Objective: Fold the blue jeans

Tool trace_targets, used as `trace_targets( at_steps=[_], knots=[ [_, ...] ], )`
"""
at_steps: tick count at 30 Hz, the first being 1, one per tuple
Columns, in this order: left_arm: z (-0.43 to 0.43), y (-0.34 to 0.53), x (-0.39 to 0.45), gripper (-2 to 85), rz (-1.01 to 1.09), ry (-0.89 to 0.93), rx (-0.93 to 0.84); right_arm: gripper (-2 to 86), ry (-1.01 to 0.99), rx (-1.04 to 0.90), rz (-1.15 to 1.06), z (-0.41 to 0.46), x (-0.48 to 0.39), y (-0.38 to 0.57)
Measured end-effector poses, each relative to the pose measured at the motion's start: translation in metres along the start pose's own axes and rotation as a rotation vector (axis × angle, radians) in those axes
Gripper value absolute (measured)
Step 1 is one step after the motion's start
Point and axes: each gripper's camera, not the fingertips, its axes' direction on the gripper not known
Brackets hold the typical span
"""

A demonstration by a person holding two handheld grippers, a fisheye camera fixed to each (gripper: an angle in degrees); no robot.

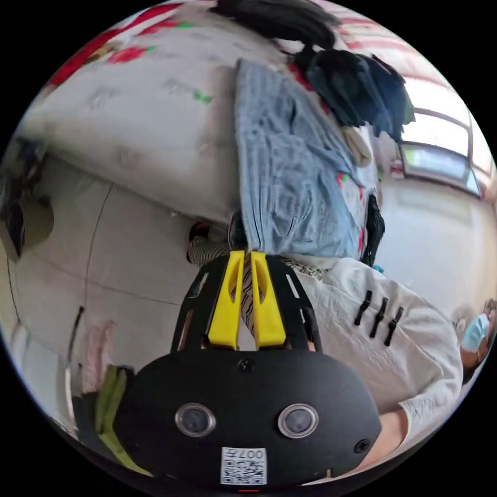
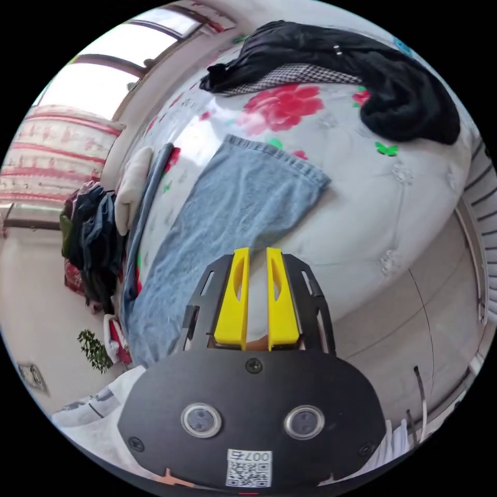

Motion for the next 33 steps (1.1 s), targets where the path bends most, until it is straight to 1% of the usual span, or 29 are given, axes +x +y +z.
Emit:
trace_targets(
  at_steps=[4, 6, 8, 9, 11, 13, 17, 21, 25, 29, 32, 33],
  knots=[
    [-0.012, 0.046, 0.007, 3.8, -0.063, -0.114, 0.169, 6.0, 0.030, 0.170, -0.036, -0.027, -0.009, 0.018],
    [-0.022, 0.047, 0.021, 4.5, -0.050, -0.161, 0.219, 6.6, 0.007, 0.184, -0.104, -0.026, -0.031, 0.012],
    [-0.031, 0.035, 0.042, 5.0, -0.011, -0.197, 0.271, 7.3, -0.033, 0.158, -0.206, -0.005, -0.076, 0.000],
    [-0.034, 0.022, 0.058, 5.8, 0.025, -0.217, 0.303, 7.5, -0.046, 0.149, -0.231, 0.003, -0.089, -0.002],
    [-0.033, -0.006, 0.086, 6.6, 0.093, -0.251, 0.331, 8.1, -0.106, 0.116, -0.306, 0.040, -0.143, -0.009],
    [-0.027, -0.049, 0.127, 8.1, 0.206, -0.309, 0.353, 8.5, -0.142, 0.090, -0.338, 0.071, -0.183, -0.014],
    [-0.012, -0.120, 0.176, 8.4, 0.343, -0.353, 0.369, 9.0, -0.130, 0.027, -0.410, 0.136, -0.277, -0.030],
    [0.015, -0.211, 0.209, 9.1, 0.430, -0.379, 0.313, 9.1, -0.097, 0.007, -0.494, 0.176, -0.351, -0.054],
    [0.054, -0.288, 0.228, 10.1, 0.491, -0.469, 0.199, 9.3, 0.018, -0.058, -0.603, 0.235, -0.427, -0.095],
    [0.090, -0.326, 0.239, 10.8, 0.549, -0.576, 0.107, 9.0, 0.126, -0.111, -0.615, 0.294, -0.469, -0.148],
    [0.131, -0.346, 0.235, 11.2, 0.560, -0.666, -0.050, 8.5, 0.223, -0.127, -0.609, 0.333, -0.484, -0.188],
    [0.131, -0.345, 0.239, 10.9, 0.593, -0.659, -0.028, 8.4, 0.246, -0.130, -0.607, 0.340, -0.485, -0.195]
  ],
)
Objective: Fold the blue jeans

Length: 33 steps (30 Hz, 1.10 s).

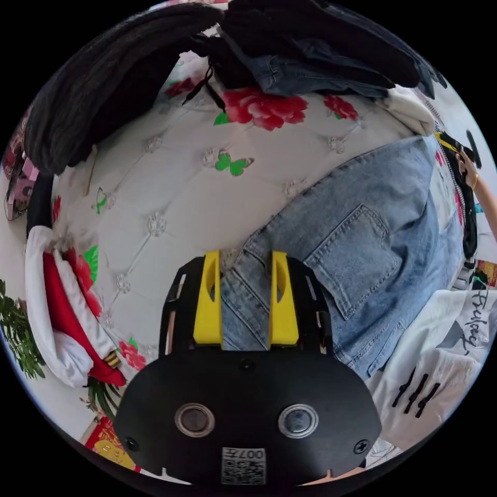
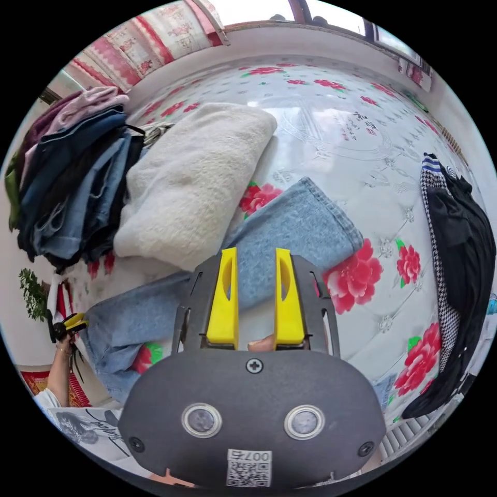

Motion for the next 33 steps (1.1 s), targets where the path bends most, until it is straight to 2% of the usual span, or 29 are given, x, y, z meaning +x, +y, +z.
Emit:
trace_targets(
  at_steps=[4, 8, 12, 15, 20, 23, 25, 27, 29, 31, 33],
  knots=[
    [0.001, 0.006, -0.009, 7.5, 0.001, 0.041, 0.013, 7.1, 0.108, -0.102, 0.012, 0.053, 0.015, -0.040],
    [0.000, 0.021, -0.018, 4.1, -0.043, 0.106, 0.061, 3.2, 0.136, -0.010, 0.038, 0.058, 0.021, -0.030],
    [-0.020, 0.049, -0.033, 1.1, -0.141, 0.165, 0.159, 0.5, 0.167, -0.104, -0.031, 0.045, 0.032, -0.026],
    [-0.054, 0.080, -0.043, 0.2, -0.182, 0.250, 0.263, 0.0, 0.158, 0.052, -0.065, -0.013, 0.046, 0.006],
    [-0.139, 0.152, -0.029, -0.2, -0.149, 0.218, 0.423, -0.1, -0.189, 0.453, -0.025, -0.181, 0.121, 0.116],
    [-0.191, 0.222, -0.018, -0.2, -0.149, 0.255, 0.615, 0.3, -0.313, 0.595, 0.008, -0.252, 0.181, 0.198],
    [-0.208, 0.279, -0.007, -0.1, -0.136, 0.299, 0.716, 0.9, -0.386, 0.608, 0.054, -0.264, 0.225, 0.249],
    [-0.195, 0.310, 0.001, 0.0, -0.134, 0.341, 0.673, 1.7, -0.422, 0.551, 0.173, -0.251, 0.274, 0.302],
    [-0.166, 0.330, 0.011, 0.0, -0.157, 0.362, 0.519, 3.0, -0.500, 0.407, 0.416, -0.210, 0.344, 0.379],
    [-0.131, 0.351, 0.031, 0.0, -0.153, 0.364, 0.372, 3.9, -0.588, 0.367, 0.572, -0.182, 0.380, 0.440],
    [-0.118, 0.364, 0.035, -0.1, -0.182, 0.377, 0.364, 4.8, -0.601, 0.386, 0.664, -0.170, 0.398, 0.485]
  ],
)
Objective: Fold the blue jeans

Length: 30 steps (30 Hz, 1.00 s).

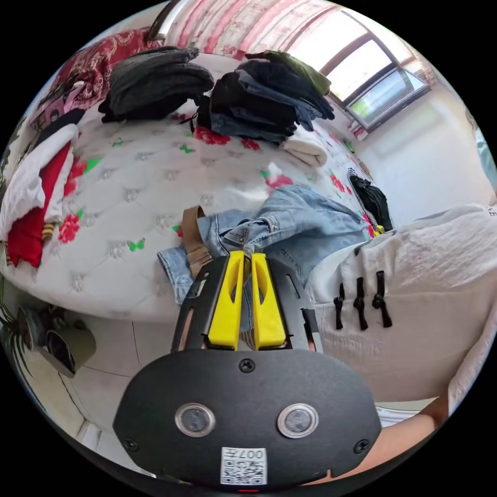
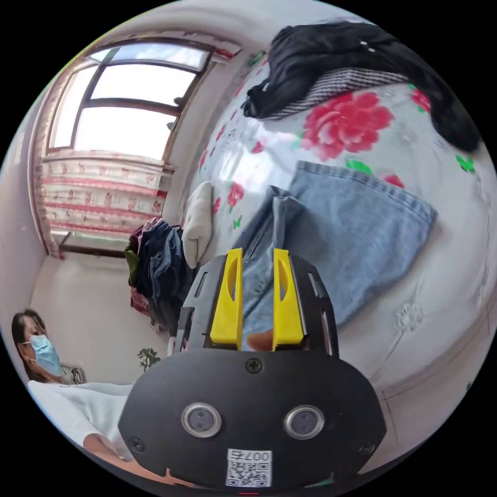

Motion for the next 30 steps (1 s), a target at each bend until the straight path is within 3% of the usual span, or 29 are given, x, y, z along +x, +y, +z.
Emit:
trace_targets(
  at_steps=[3, 6, 10, 18, 22, 25, 27, 30],
  knots=[
    [-0.007, 0.006, -0.007, -0.1, -0.027, 0.016, 0.043, 6.3, -0.008, 0.015, 0.048, -0.009, 0.028, 0.008],
    [-0.023, -0.002, -0.013, -0.1, -0.015, 0.021, 0.084, 7.1, -0.002, -0.088, 0.035, 0.013, 0.033, -0.013],
    [-0.034, -0.015, -0.015, -0.1, 0.014, -0.001, 0.092, 7.4, 0.129, -0.200, 0.019, 0.054, 0.029, -0.040],
    [-0.045, -0.030, -0.017, -0.1, 0.029, -0.037, 0.104, 0.9, 0.162, -0.135, -0.039, 0.073, -0.020, -0.097],
    [-0.059, -0.032, 0.006, -0.1, 0.096, -0.074, 0.096, 0.0, -0.017, -0.006, -0.290, 0.001, -0.093, -0.120],
    [-0.072, -0.021, 0.036, 0.1, 0.177, -0.111, 0.109, -0.2, -0.036, 0.070, -0.544, -0.086, -0.125, -0.109],
    [-0.065, -0.009, 0.048, 0.3, 0.208, -0.105, 0.091, -0.2, 0.032, 0.050, -0.613, -0.117, -0.116, -0.098],
    [-0.004, 0.015, 0.047, 1.1, 0.168, -0.066, -0.074, 0.0, 0.301, -0.063, -0.472, -0.102, -0.043, -0.081]
  ],
)
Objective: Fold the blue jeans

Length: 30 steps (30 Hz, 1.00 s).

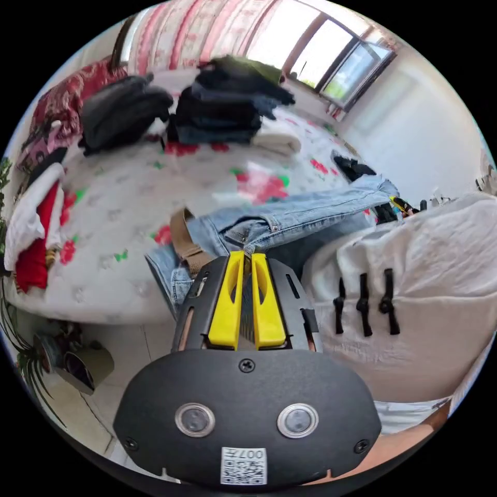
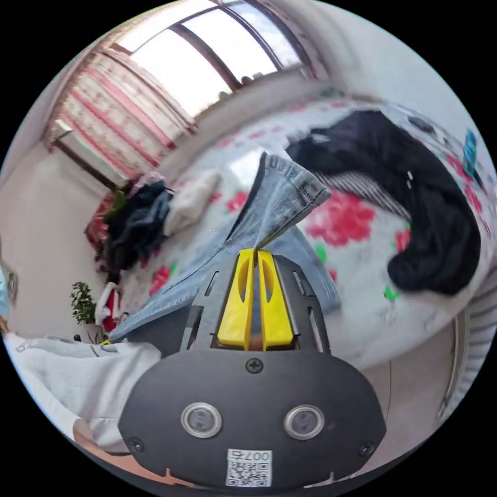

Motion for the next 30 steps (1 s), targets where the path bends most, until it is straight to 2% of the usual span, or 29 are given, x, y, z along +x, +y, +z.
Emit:
trace_targets(
  at_steps=[2, 4, 8, 10, 12, 15, 17, 18, 20, 23, 26, 30],
  knots=[
    [0.052, 0.013, -0.002, 2.2, -0.040, -0.019, -0.134, 0.4, 0.079, -0.194, 0.233, 0.067, 0.060, 0.044],
    [0.086, 0.026, -0.010, 3.2, -0.130, -0.002, -0.203, 0.9, 0.124, -0.266, 0.337, 0.099, 0.082, 0.072],
    [0.059, 0.030, -0.013, 4.4, -0.128, 0.055, -0.129, 2.3, 0.140, -0.143, 0.412, 0.094, 0.078, 0.091],
    [0.043, 0.031, -0.020, 4.6, -0.125, 0.108, -0.130, 3.0, 0.218, -0.075, 0.427, 0.074, 0.067, 0.090],
    [0.030, 0.033, -0.027, 2.4, -0.143, 0.116, -0.120, 3.5, 0.252, 0.006, 0.365, 0.056, 0.040, 0.084],
    [0.001, 0.045, -0.043, 1.5, -0.216, 0.116, 0.012, 4.1, 0.085, -0.018, 0.114, 0.073, -0.033, 0.059],
    [-0.006, 0.048, -0.058, 3.2, -0.293, 0.079, 0.060, 4.5, -0.163, -0.172, -0.112, 0.133, -0.112, 0.036],
    [-0.006, 0.046, -0.068, 5.3, -0.333, 0.030, 0.080, 4.6, -0.216, -0.219, -0.162, 0.152, -0.135, 0.032],
    [-0.001, 0.039, -0.081, 6.8, -0.382, -0.029, 0.098, 4.8, -0.398, -0.431, -0.339, 0.237, -0.230, 0.026],
    [0.016, 0.021, -0.101, 10.7, -0.474, -0.058, 0.104, 4.8, -0.518, -0.664, -0.518, 0.336, -0.347, 0.040],
    [0.038, -0.001, -0.116, 13.1, -0.528, -0.061, 0.089, 4.4, -0.458, -0.823, -0.647, 0.414, -0.430, 0.062],
    [0.075, -0.029, -0.123, 12.7, -0.561, -0.123, -0.024, 3.6, -0.329, -0.992, -0.685, 0.481, -0.476, 0.088]
  ],
)
